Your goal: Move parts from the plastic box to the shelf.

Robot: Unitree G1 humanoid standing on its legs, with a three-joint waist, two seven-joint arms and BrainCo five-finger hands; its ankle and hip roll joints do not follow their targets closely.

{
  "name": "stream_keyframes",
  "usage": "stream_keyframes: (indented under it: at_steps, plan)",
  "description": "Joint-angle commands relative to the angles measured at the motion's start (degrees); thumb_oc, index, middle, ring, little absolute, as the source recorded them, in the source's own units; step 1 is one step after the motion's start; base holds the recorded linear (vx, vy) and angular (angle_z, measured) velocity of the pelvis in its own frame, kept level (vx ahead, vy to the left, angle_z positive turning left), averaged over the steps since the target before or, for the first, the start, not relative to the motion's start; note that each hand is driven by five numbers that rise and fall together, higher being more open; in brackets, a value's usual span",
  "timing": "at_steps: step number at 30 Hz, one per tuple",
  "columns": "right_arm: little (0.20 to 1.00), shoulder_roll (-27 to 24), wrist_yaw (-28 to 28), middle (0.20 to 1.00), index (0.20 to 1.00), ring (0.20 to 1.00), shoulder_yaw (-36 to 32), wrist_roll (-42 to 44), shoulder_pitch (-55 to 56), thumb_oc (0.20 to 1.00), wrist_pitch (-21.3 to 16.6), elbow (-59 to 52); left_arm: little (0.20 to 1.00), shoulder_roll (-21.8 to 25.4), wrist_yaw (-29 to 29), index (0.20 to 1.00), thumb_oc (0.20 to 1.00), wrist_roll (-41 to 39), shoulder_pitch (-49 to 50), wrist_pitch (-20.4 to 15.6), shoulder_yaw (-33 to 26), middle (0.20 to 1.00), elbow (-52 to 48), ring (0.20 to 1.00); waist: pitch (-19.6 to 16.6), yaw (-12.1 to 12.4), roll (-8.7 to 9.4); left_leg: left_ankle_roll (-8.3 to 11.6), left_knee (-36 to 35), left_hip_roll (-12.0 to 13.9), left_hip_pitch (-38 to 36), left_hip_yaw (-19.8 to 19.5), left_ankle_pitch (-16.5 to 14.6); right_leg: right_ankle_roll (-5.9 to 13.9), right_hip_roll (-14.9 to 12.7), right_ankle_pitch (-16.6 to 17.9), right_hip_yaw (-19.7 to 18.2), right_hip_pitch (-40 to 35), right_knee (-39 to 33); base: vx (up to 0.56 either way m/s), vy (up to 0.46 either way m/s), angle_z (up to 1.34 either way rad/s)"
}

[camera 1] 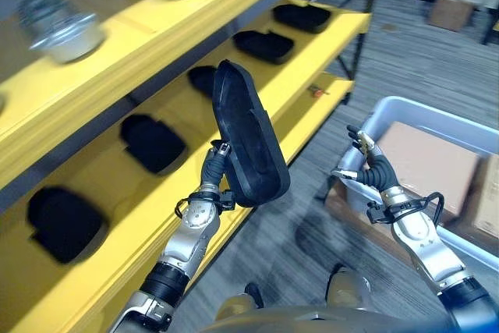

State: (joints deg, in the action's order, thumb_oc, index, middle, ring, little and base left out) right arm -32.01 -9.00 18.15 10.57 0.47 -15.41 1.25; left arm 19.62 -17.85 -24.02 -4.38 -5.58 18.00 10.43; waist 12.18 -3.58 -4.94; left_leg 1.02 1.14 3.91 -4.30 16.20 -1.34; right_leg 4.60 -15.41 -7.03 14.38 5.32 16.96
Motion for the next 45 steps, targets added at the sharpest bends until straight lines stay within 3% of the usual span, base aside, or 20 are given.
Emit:
stream_keyframes:
  at_steps: [1, 7, 9, 12, 15, 17, 18, 20, 22, 24, 26, 30, 38, 42, 43, 44, 45]
  plan:
    - [1.0, 3.0, 1.5, 1.0, 1.0, 1.0, 0.7, 2.4, -1.9, 1.0, -2.4, -2.9, 0.2, 3.7, 3.2, 0.2, 0.2, 1.2, 0.2, -3.0, -4.2, 0.2, -4.1, 0.2, -2.1, 1.3, 3.11, 0.74, 5.2, 1.3, 0.2, -4.0, -1.4, 1.01, 3.2, 5.8, 2.3, -8.2, -10.1, -0.17, 0.438, 0.89]
    - [1.0, 4.2, 1.4, 1.0, 1.0, 1.0, 1.7, 2.8, -3.2, 1.0, -2.7, -4.4, 0.2, 5.1, 6.3, 0.2, 0.2, 3.6, 2.6, -2.8, -4.2, 0.2, -6.6, 0.2, -0.6, 4.9, 4.41, -1.76, 9.4, -1.9, 2.8, -4.5, -4.9, 3.9, -0.1, 9.3, 3.7, -7.9, -11.5, -0.15, 0.24, 0.4]
    - [1.0, 4.8, 0.5, 1.0, 1.0, 1.0, 2.1, 1.8, -4.2, 1.0, -2.3, -4.6, 0.2, 5.1, 7.3, 0.2, 0.2, 4.6, 2.7, -2.7, -4.2, 0.2, -7.4, 0.2, 0.3, 6.6, 4.93, -3.12, 11.4, -3.6, 4.2, -4.0, -6.6, 4.27, -2.5, 11.5, 5.0, -7.4, -11.3, -0.2, 0.327, 0.23]
    - [1.0, 5.1, -0.2, 1.0, 1.0, 1.0, 2.4, 1.5, -4.4, 1.0, -2.1, -4.5, 0.2, 5.0, 7.7, 0.2, 0.2, 4.7, 2.8, -2.2, -4.1, 0.2, -7.7, 0.2, 0.4, 7.2, 5.02, -3.55, 11.4, -4.3, 4.2, -3.9, -6.9, 4.5, -3.4, 12.8, 5.7, -7.2, -11.5, -0.08, 0.183, 0.15]
    - [1.0, 6.6, -0.8, 1.0, 1.0, 1.0, 3.9, 1.6, -5.8, 1.0, -2.0, -2.5, 0.2, 4.7, 7.8, 0.2, 0.2, 4.9, 2.8, -0.4, -3.7, 0.2, -8.0, 0.2, 0.8, 9.2, 4.86, -3.69, 8.5, -5.0, 1.4, -2.0, -8.0, 7.08, -5.7, 17.6, 10.5, -5.1, -10.0, -0.06, 0.223, -0.23]
    - [1.0, 6.7, -0.6, 1.0, 1.0, 1.0, 4.0, 1.7, -5.9, 1.0, -2.0, -2.4, 0.2, 4.6, 7.6, 0.2, 0.2, 4.7, 2.7, -0.1, -3.6, 0.2, -8.0, 0.2, 0.7, 9.2, 4.74, -3.9, 7.6, -5.3, 1.0, -2.1, -7.6, 7.19, -5.6, 17.4, 10.3, -4.6, -8.6, -0.04, 0.126, -0.37]
    - [1.0, 6.6, -0.6, 1.0, 1.0, 1.0, 4.5, 2.1, -5.5, 1.0, -1.9, -2.7, 0.2, 4.6, 7.7, 0.2, 0.2, 4.8, 2.2, 0.7, -3.0, 0.2, -7.8, 0.2, 0.4, 8.5, 4.46, -4.55, 5.5, -6.0, 1.0, -4.0, -6.2, 6.31, -2.2, 14.3, 8.2, -3.7, -5.1, -0.08, 0.099, -0.21]
    - [1.0, 6.4, -0.7, 1.0, 1.0, 1.0, 4.8, 1.9, -5.0, 1.0, -1.7, -3.2, 0.2, 4.6, 7.9, 0.2, 0.2, 4.4, 2.2, 1.2, -2.6, 0.2, -7.7, 0.2, 0.0, 8.0, 4.55, -5.1, 4.3, -6.4, 1.5, -4.4, -4.3, 4.7, 0.1, 12.8, 7.7, -3.0, -3.9, -0.07, 0.071, 0.0]
    - [1.0, 6.1, -1.3, 1.0, 1.0, 1.0, 5.0, 2.6, -3.7, 1.0, -1.8, -3.3, 0.2, 4.4, 8.3, 0.2, 0.2, 4.2, 3.1, 1.1, -1.7, 0.2, -7.7, 0.2, -0.9, 7.1, 4.72, -5.07, 0.6, -7.1, 0.7, -7.3, -2.1, 2.91, 6.9, 8.1, 5.4, -4.0, -3.9, 0.04, -0.012, 0.31]
    - [1.0, 5.8, -1.5, 1.0, 1.0, 1.0, 5.1, 3.0, -3.3, 1.0, -2.5, -2.7, 0.2, 4.0, 8.2, 0.2, 0.2, 4.3, 3.9, 0.7, -1.0, 0.2, -7.7, 0.2, -1.4, 6.6, 5.13, -4.44, -1.0, -7.7, 0.7, -9.4, -0.5, 1.26, 11.3, 6.5, 3.1, -5.6, -6.2, 0.05, -0.061, 0.41]
    - [1.0, 5.8, -1.9, 1.0, 1.0, 1.0, 5.2, 2.5, -2.7, 1.0, -3.4, -2.3, 0.2, 3.4, 7.6, 0.2, 0.2, 4.7, 4.8, -0.3, 0.0, 0.2, -7.5, 0.2, -2.1, 5.5, 5.56, -3.93, -1.9, -8.8, 1.5, -12.1, 0.8, -0.22, 15.5, 6.4, -1.7, -6.4, -8.8, 0.04, -0.064, 0.35]
    - [1.0, 4.9, -3.5, 1.0, 1.0, 1.0, 5.3, -0.1, -2.0, 1.0, -5.1, -2.1, 0.2, 3.3, 7.7, 0.2, 0.2, 4.2, 4.5, -1.0, 0.9, 0.2, -6.9, 0.2, -2.6, 4.0, 5.24, -4.08, -0.1, -9.8, 3.4, -14.7, 0.5, -1.17, 16.4, 5.8, -6.5, -6.3, -11.4, 0.02, -0.074, 0.51]
    - [1.0, 3.8, -5.4, 1.0, 1.0, 1.0, 5.1, -1.1, -2.3, 1.0, -6.2, -1.4, 0.2, 3.6, 6.2, 0.2, 0.2, 3.2, 4.1, -1.6, 1.5, 0.2, -6.8, 0.2, -2.0, 2.9, 3.72, -3.79, 0.4, -9.9, 4.9, -14.5, 0.5, -1.29, 16.0, 4.5, -7.3, -4.9, -10.7, -0.02, -0.066, 0.11]
    - [1.0, 3.2, -9.1, 1.0, 1.0, 1.0, 3.8, -3.6, -1.7, 1.0, -6.8, -2.4, 0.2, 3.7, 5.4, 0.2, 0.2, 2.2, 2.3, -1.7, 2.0, 0.2, -6.1, 0.2, -1.0, 0.6, 2.95, -3.21, 3.5, -9.1, 5.1, -8.0, -1.1, -1.46, 15.3, 3.3, -5.1, -4.1, -9.0, -0.04, -0.046, 0.15]
    - [1.0, 2.8, -10.2, 1.0, 1.0, 1.0, 3.0, -3.8, -1.5, 1.0, -7.0, -2.7, 0.2, 3.4, 5.0, 0.2, 0.2, 2.2, 1.0, -1.5, 2.6, 0.2, -5.7, 0.2, -0.4, -0.7, 3.21, -2.28, 6.7, -7.1, 5.8, -2.5, -2.1, -1.58, 14.1, 3.3, -3.3, -4.2, -8.7, -0.05, -0.05, 0.26]
    - [1.0, 2.7, -10.3, 1.0, 1.0, 1.0, 2.9, -3.7, -1.5, 1.0, -7.0, -2.8, 0.2, 3.3, 4.9, 0.2, 0.2, 2.3, 0.7, -1.5, 2.8, 0.2, -5.6, 0.2, -0.3, -0.9, 3.23, -2.07, 7.5, -6.7, 6.1, -1.7, -2.4, -1.62, 14.0, 3.3, -3.0, -4.2, -8.6, -0.08, -0.062, 0.38]
    - [1.0, 2.6, -10.3, 1.0, 1.0, 1.0, 1.8, -3.3, -1.5, 1.0, -6.8, -2.6, 0.2, 2.8, 4.7, 0.2, 0.2, 2.1, -0.4, -1.2, 3.5, 0.2, -5.1, 0.2, 0.6, -2.0, 3.57, -0.51, 11.4, -2.8, 7.7, 2.0, -1.8, -2.07, 12.7, 2.6, -1.3, -4.6, -7.5, -0.04, -0.029, 0.55]
